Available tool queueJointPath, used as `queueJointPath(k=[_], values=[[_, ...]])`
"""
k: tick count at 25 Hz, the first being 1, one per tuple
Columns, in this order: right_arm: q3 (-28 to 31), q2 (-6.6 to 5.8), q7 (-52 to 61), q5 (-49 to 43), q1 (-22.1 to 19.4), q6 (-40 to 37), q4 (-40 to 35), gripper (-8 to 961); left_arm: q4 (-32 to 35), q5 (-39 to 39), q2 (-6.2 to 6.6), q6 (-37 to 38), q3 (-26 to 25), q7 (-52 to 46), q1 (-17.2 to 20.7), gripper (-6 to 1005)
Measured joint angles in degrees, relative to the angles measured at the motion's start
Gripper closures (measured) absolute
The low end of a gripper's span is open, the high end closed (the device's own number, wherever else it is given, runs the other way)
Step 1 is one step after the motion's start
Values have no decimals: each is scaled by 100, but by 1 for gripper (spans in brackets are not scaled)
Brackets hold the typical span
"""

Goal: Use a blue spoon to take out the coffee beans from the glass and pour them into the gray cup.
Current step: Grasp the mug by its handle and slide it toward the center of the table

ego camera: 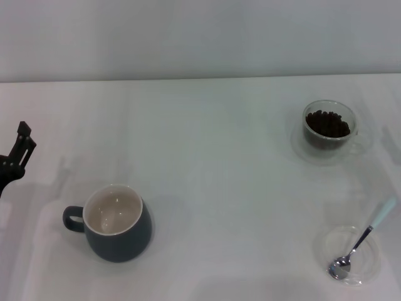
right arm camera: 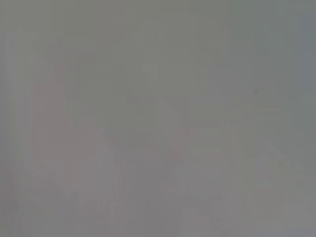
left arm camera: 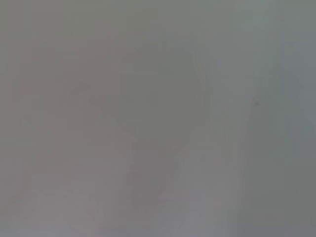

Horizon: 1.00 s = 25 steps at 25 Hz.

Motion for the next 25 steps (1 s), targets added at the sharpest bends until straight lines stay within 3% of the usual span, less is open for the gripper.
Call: queueJointPath(k=[15,25], values=[[-55,13,6,4,-29,-20,74,84,2,175,-1,327,2,0,393,122],[-23,13,40,41,175,31,-95,84,-390,1795,42,1090,8,-73,1398,123]])
